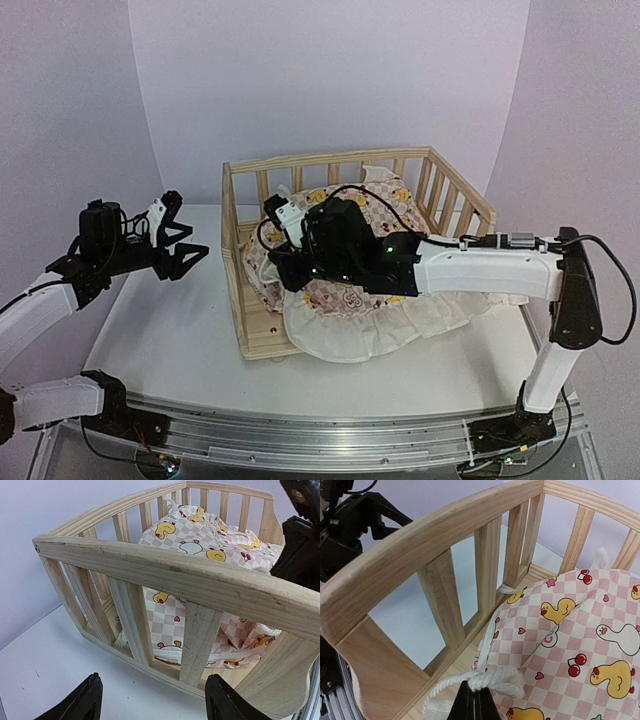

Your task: Set up the pet bed

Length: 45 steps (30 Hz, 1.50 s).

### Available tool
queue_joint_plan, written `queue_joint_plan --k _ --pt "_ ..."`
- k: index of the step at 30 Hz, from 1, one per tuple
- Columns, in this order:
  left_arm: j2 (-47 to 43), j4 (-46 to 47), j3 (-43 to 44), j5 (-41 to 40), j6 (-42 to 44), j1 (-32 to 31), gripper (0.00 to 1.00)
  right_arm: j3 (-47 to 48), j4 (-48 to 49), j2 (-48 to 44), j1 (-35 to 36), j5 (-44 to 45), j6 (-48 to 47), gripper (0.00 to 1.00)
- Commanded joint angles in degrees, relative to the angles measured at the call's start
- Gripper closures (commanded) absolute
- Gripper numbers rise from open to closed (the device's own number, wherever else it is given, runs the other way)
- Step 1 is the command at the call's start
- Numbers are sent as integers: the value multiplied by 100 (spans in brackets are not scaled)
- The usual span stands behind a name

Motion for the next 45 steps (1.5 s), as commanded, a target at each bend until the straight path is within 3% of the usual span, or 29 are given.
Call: queue_joint_plan --k 1,5,7,10,16,19,24,31,36,45 --pt "59 155 285 131 208 36 29 -282 -370 -201 -187 -527 576 100" --pt "38 159 204 114 249 33 29 -1558 -514 -1048 -327 66 1307 99" --pt "59 198 158 156 243 36 29 -1937 -553 -1353 -475 303 1535 90" --pt "143 290 156 206 239 33 29 -1869 -1309 -1515 -633 1116 1841 68" --pt "216 386 157 263 298 37 29 -1358 -2857 -1788 -689 2246 2275 58" --pt "180 432 101 269 309 36 29 -1094 -3261 -1890 -694 2213 2498 62" --pt "143 502 64 239 203 37 29 40 -3384 -1220 -465 1253 2404 71" --pt "55 418 98 179 244 34 29 1532 -3405 -78 571 114 1531 67" --pt "52 508 22 171 200 37 29 1600 -3701 295 620 729 1942 79" --pt "74 504 5 217 124 32 29 2377 -5070 1261 587 758 3434 83"
